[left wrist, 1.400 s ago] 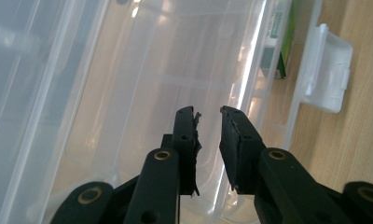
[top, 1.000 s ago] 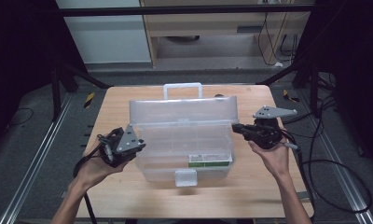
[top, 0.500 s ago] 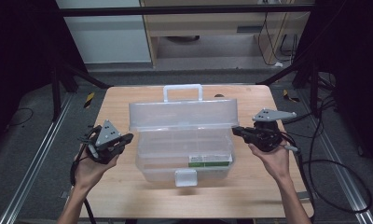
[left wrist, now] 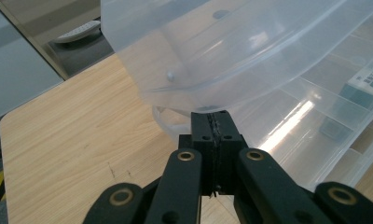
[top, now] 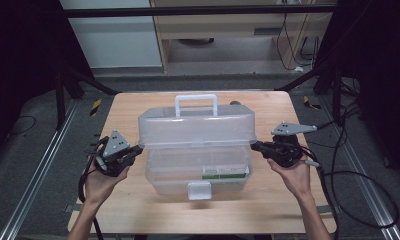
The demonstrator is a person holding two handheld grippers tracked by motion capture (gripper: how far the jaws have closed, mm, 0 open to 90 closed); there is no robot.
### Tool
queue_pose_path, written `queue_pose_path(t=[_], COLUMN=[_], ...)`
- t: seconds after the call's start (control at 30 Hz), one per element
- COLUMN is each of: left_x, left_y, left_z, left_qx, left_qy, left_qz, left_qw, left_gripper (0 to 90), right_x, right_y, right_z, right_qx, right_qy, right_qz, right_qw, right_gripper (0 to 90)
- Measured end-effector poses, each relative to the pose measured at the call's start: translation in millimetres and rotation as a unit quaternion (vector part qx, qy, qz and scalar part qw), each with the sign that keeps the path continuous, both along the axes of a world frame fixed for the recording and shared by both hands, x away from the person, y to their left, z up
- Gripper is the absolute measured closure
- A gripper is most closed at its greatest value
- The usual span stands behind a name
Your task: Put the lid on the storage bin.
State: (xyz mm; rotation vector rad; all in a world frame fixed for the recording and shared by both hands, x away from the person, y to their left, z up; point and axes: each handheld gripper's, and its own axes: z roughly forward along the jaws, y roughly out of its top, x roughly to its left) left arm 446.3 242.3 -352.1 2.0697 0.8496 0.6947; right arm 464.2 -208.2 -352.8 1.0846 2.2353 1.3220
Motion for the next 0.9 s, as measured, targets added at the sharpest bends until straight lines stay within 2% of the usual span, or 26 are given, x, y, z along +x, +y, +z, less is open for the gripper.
queue_pose_path(t=[0.4, 0.43, 0.5, 0.77, 0.9], left_x=[-5.6, -5.3, -6.6, -8.0, -9.0], left_y=[1.4, 2.2, 2.5, 3.2, 2.5], left_z=[-9.2, -10.1, -12.7, -20.5, -22.8], left_qx=[-0.005, -0.003, -0.006, -0.007, 0.002], left_qy=[0.006, 0.001, 0.008, 0.016, 0.019], left_qz=[0.001, -0.002, 0.002, 0.004, 0.003], left_qw=[1.0000, 1.0000, 0.9999, 0.9998, 0.9998], left_gripper=[89.0, 89.0, 89.0, 88.9, 88.8], right_x=[-2.2, -3.1, -3.8, -5.8, -6.7], right_y=[-6.4, -6.4, -6.6, -7.3, -7.0], right_z=[-8.4, -8.9, -10.5, -17.0, -19.0], right_qx=[-0.008, -0.007, -0.010, -0.027, -0.038], right_qy=[0.009, 0.012, 0.012, 0.022, 0.025], right_qz=[-0.008, -0.009, -0.007, -0.009, -0.010], right_qw=[0.9999, 0.9999, 0.9999, 0.9993, 0.9989], right_gripper=[90.0, 90.0, 90.0, 89.8, 89.1])
